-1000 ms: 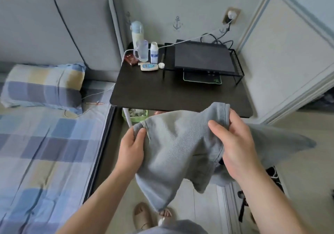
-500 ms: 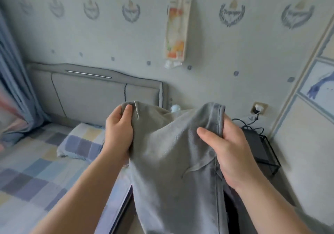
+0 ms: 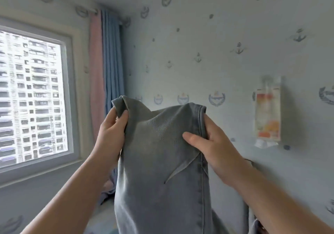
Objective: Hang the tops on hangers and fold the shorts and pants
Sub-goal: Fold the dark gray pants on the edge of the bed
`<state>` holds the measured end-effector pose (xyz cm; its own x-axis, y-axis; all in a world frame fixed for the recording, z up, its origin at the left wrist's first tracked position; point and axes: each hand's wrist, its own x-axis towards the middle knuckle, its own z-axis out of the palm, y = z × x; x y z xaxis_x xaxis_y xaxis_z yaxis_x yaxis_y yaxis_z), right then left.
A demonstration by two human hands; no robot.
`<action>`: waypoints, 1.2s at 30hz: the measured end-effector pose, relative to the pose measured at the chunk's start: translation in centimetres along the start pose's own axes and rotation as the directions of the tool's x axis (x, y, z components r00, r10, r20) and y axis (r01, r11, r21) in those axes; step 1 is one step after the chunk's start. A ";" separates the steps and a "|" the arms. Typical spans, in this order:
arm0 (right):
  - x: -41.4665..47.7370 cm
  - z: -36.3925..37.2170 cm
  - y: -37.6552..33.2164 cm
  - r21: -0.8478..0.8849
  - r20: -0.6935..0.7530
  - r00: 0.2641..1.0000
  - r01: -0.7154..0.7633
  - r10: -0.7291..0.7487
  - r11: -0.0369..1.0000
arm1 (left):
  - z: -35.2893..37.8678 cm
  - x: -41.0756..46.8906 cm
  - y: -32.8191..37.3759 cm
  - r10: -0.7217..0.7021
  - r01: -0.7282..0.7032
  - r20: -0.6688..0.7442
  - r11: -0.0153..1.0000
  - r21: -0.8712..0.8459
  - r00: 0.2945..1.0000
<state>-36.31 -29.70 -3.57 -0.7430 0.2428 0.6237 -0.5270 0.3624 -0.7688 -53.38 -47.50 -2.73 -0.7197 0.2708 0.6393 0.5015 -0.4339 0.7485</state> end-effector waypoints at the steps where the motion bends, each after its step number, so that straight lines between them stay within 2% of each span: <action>1: 1.4 2.1 0.4 0.058 0.033 0.999 -0.025 0.023 0.998 | -2.6 0.7 0.5 0.010 -0.010 0.021 1.000 0.026 1.000; 4: 4.7 8.6 2.3 0.299 0.121 0.978 -0.197 0.167 0.934 | -10.3 1.2 0.7 -0.048 0.047 0.024 0.997 0.059 0.999; 7: 7.0 15.2 5.0 0.443 0.195 0.900 -0.435 0.390 0.784 | -18.1 -0.6 -2.0 -0.291 0.290 0.000 0.955 0.055 0.957; 8: 7.5 18.1 6.4 0.458 0.254 0.853 -0.521 0.456 0.721 | -21.3 -2.1 -3.6 -0.415 0.415 0.014 0.910 0.006 0.910; 10: 8.0 21.5 9.1 0.462 0.364 0.757 -0.653 0.543 0.600 | -25.0 -5.0 -6.8 -0.601 0.596 0.041 0.778 -0.196 0.798; 13: 6.1 28.4 14.9 0.399 0.518 0.595 -0.803 0.614 0.442 | -31.3 -12.0 -11.3 -0.734 0.622 -0.128 0.644 -0.446 0.668; 15: 3.1 32.4 19.5 0.331 0.586 0.495 -0.869 0.642 0.368 | -34.1 -17.9 -13.9 -0.773 0.622 -0.223 0.617 -0.482 0.594; 18: -2.7 37.0 25.4 0.160 0.653 0.311 -0.948 0.690 0.276 | -35.3 -26.5 -16.0 -0.865 0.735 -0.251 0.502 -0.456 0.435; 20: -6.5 39.3 28.5 0.091 0.661 0.237 -0.967 0.712 0.238 | -35.7 -30.6 -17.1 -0.888 0.762 -0.297 0.455 -0.462 0.350; 24: -12.3 41.7 31.8 0.050 0.642 0.176 -0.981 0.746 0.188 | -35.6 -35.2 -18.5 -0.874 0.740 -0.434 0.439 -0.509 0.220; 28: -13.8 41.5 33.3 0.034 0.686 0.163 -0.981 0.709 0.192 | -36.3 -37.1 -19.7 -0.863 0.700 -0.485 0.434 -0.568 0.142; 32: -12.2 39.9 34.7 0.073 0.714 0.222 -0.967 0.664 0.245 | -36.1 -37.1 -20.7 -0.852 0.662 -0.495 0.470 -0.584 0.168; 36: -10.0 38.0 35.9 0.081 0.745 0.242 -0.958 0.622 0.276 | -33.9 -36.5 -22.7 -0.864 0.664 -0.429 0.485 -0.568 0.264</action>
<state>-63.44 -53.38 -42.78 -0.8149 -0.3859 -0.4325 0.5329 -0.2052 -0.8209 -54.76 -76.61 -49.04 -0.8293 0.0777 -0.5534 -0.5076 -0.5190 0.6877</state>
